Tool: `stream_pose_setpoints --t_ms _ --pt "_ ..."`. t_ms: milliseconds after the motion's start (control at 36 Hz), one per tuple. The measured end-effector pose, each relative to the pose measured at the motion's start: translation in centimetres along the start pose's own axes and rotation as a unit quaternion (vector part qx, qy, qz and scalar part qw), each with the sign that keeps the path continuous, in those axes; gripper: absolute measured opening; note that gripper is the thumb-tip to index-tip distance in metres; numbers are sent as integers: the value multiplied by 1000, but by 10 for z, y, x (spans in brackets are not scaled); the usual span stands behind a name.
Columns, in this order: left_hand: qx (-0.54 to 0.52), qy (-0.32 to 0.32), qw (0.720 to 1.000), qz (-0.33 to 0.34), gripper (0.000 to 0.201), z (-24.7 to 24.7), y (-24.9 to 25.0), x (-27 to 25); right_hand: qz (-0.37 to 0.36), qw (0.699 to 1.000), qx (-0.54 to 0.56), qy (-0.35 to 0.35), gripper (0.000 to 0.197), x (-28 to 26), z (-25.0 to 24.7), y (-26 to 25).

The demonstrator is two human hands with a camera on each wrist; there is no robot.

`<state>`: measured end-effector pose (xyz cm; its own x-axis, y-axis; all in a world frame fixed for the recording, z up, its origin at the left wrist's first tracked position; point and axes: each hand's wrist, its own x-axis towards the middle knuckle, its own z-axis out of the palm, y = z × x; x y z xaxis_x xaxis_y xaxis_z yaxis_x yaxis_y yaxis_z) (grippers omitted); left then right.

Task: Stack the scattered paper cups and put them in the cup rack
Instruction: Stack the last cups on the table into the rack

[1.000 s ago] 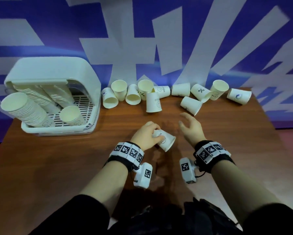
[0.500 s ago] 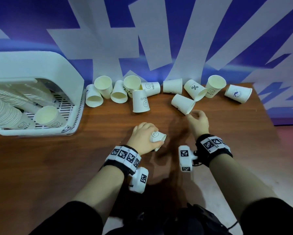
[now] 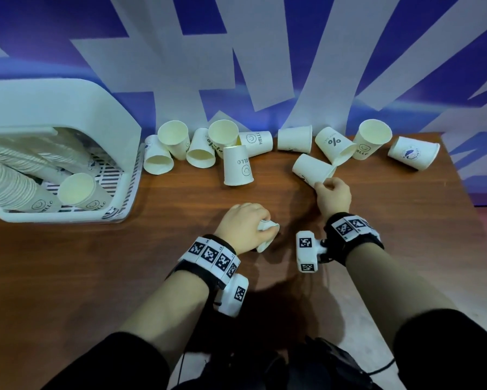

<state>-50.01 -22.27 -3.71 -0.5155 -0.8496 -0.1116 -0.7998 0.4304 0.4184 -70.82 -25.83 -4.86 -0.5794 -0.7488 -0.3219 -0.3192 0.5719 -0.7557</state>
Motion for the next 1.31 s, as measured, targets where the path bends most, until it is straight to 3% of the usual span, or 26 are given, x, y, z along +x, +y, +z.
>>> stream_pose_setpoints --t_ms 333,722,1028,1306 --pt "33 20 999 -18 33 -12 2 -3 -42 998 35 -9 11 -30 -10 5" --pt "-15 113 984 -134 33 -36 -22 -39 -136 984 103 -46 7 -79 -1 -15" --pt "-132 178 947 -231 29 -64 -63 -79 -200 967 130 -90 5 -127 25 -57" --pt "-248 213 907 -265 26 -107 -107 -114 -236 954 137 -123 7 -174 66 -101"
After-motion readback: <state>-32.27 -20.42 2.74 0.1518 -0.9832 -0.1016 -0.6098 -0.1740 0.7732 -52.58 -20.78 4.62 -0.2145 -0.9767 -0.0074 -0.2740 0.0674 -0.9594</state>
